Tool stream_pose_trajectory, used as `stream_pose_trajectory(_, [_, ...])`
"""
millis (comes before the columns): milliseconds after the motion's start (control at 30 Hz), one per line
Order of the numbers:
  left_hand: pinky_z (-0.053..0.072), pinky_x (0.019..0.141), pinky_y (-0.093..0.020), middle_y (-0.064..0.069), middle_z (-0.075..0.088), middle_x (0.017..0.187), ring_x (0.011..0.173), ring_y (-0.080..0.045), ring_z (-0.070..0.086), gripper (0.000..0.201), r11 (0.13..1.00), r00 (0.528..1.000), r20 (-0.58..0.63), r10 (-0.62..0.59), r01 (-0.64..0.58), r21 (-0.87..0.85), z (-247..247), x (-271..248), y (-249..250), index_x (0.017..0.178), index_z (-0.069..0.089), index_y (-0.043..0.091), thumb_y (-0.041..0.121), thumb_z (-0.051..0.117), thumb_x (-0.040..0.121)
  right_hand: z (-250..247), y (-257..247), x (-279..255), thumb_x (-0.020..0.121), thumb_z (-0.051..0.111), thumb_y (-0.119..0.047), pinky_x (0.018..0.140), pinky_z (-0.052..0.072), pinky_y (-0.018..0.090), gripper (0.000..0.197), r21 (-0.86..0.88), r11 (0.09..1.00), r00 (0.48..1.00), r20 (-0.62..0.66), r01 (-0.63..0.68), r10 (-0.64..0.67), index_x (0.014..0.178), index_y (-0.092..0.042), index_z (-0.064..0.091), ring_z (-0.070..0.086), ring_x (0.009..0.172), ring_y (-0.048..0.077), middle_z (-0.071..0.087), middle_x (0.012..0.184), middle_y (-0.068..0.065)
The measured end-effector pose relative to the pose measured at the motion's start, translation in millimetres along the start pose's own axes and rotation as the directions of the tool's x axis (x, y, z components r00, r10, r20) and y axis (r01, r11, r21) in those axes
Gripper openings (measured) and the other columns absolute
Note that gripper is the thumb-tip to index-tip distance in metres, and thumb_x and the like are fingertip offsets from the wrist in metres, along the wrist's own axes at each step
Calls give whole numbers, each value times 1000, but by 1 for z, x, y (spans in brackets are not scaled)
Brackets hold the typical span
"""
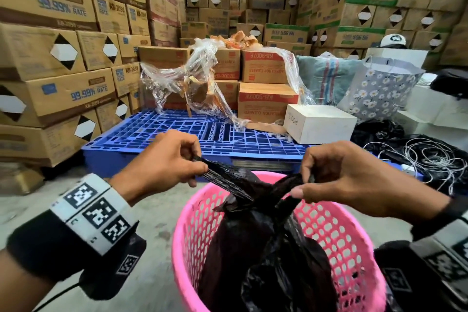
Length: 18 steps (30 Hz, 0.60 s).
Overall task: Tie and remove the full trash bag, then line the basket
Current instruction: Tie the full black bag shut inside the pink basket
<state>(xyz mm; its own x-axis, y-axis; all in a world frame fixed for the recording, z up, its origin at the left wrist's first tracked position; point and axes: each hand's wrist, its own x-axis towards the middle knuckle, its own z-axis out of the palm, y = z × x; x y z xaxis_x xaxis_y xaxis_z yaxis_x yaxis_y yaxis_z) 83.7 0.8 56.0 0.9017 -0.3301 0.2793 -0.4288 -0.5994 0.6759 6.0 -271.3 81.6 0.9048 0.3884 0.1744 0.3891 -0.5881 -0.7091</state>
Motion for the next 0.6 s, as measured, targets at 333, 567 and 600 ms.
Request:
stream_pose_trajectory(333, [31,49,-28,-6,51,55,48,-13,38,36,897,884,461,-75,-143,419,-27,-19,2,72,68,14,44,54,88,5,-6,17,75,69,-5,49,54,25,11,202,979,997,-73,4,11,86,-2,68,66,47,22,69,54,15])
stream_pose_trajectory(567, [32,51,-22,3,40,48,43,-11,35,37,944,968,249,22,62,-324,1,-16,38,60,52,8,28,50,92,20,-25,23,78,65,6,47,54,22,10,412,911,1000,-5,3,-1,84,14,65,65,45,18,66,57,18])
stream_pose_trajectory(600, [32,49,-19,3,41,48,43,-10,36,36,921,972,233,29,65,-384,10,-15,43,62,52,6,25,50,92,23,-27,26,78,64,6,47,55,22,9,431,902,999,-39,13,4,82,14,64,65,46,18,65,57,17])
